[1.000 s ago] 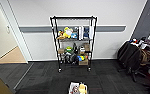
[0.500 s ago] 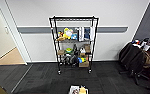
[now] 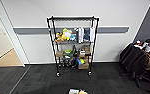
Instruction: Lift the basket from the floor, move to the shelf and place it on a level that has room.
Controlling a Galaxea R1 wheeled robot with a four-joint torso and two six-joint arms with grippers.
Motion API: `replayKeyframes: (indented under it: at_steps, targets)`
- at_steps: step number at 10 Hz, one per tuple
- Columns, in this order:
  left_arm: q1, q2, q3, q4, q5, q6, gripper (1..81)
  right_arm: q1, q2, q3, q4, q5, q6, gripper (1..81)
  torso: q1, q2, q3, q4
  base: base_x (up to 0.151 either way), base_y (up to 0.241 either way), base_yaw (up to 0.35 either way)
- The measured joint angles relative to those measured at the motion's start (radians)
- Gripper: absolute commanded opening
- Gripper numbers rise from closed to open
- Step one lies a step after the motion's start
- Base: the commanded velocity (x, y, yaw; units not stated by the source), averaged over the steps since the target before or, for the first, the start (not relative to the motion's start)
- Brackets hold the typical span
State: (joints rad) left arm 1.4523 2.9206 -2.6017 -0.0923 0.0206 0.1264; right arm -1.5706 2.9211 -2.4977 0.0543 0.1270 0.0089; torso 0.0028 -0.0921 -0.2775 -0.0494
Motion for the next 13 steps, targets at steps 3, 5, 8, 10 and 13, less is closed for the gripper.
replayKeyframes:
  at_steps: [3,5,8,10,13]
  targets:
    - [-0.004,0.004,0.0,0.0,-0.004,0.0,81.1,0.013,-0.004,-0.004,0.0,0.004,0.0,81.1,0.002,0.001,0.0,0.0,0.144,0.0,0.0]
    - [0.009,0.003,0.0,0.0,0.001,0.0,81.1,-0.005,-0.001,-0.006,0.0,-0.001,0.0,81.1,0.0,0.0,0.0,0.0,0.144,0.0,0.0]
    - [-0.003,0.003,0.0,0.0,-0.002,0.0,81.1,0.008,-0.001,-0.012,0.0,0.001,0.002,81.1,0.0,0.0,0.0,0.0,0.144,0.0,0.0]
    - [0.0,0.004,0.0,0.0,0.0,0.0,81.1,0.008,0.0,-0.012,0.0,0.0,0.002,81.1,0.0,0.0,0.0,0.0,0.139,0.0,0.0]
    - [-0.003,0.005,0.0,0.0,-0.002,0.0,81.1,0.01,0.0,-0.014,0.0,0.002,0.002,81.1,0.001,0.0,0.0,0.0,0.073,0.0,0.0]
